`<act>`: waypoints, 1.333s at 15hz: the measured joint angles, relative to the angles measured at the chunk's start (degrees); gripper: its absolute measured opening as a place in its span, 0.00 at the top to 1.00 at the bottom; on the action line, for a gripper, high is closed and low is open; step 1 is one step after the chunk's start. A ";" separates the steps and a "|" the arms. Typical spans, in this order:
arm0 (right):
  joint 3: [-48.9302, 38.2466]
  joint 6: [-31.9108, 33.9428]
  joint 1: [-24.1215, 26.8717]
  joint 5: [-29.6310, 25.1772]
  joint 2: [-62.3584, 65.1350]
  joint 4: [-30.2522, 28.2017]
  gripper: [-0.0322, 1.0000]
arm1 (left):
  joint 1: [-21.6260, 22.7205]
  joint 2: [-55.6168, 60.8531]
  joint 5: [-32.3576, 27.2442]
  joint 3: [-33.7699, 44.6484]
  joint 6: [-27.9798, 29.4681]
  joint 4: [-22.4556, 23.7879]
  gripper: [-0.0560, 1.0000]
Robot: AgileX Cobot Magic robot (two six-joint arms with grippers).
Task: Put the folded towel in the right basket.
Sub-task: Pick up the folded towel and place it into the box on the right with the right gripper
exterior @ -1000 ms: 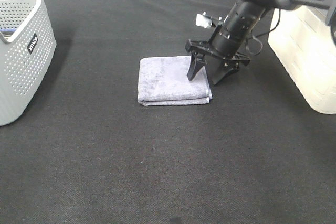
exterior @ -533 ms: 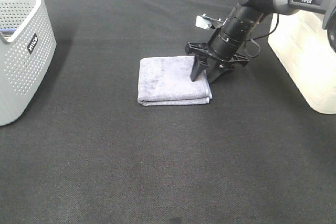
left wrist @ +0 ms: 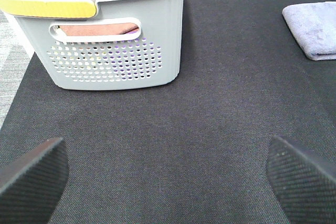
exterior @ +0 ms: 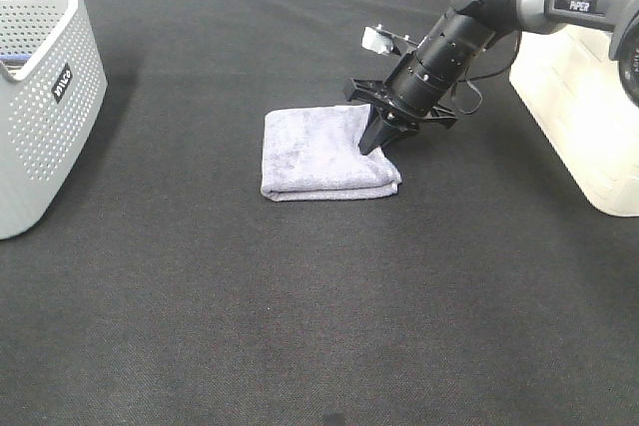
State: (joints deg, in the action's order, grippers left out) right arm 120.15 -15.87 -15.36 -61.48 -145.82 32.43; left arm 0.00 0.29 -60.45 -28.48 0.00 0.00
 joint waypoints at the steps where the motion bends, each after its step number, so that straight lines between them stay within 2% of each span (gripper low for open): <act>1: 0.00 0.00 0.00 -0.17 0.92 -0.69 0.91 | 0.00 0.00 0.00 0.00 0.00 0.00 0.03; 9: 0.00 -0.17 0.00 -0.46 21.66 -11.52 0.91 | 0.00 0.00 0.00 0.00 0.00 0.00 0.03; 10: 0.00 -0.17 0.00 -0.46 21.66 -11.52 0.91 | 0.00 0.00 0.00 0.00 0.00 0.00 0.03; 13: 0.00 0.97 0.97 -0.69 29.91 -18.16 0.91 | 0.00 0.00 0.00 0.00 0.00 0.00 0.03; 16: 0.00 2.46 6.53 -2.18 34.78 -19.71 0.91 | 0.00 0.00 0.00 0.00 0.00 0.00 0.03; 20: 0.00 4.41 17.13 -4.76 38.04 -20.28 0.91 | 0.00 0.00 0.00 0.00 0.00 0.00 0.03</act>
State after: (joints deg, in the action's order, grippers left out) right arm 120.15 -11.46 1.78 -66.23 -107.77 12.15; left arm 0.00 0.29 -60.45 -28.48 0.00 0.00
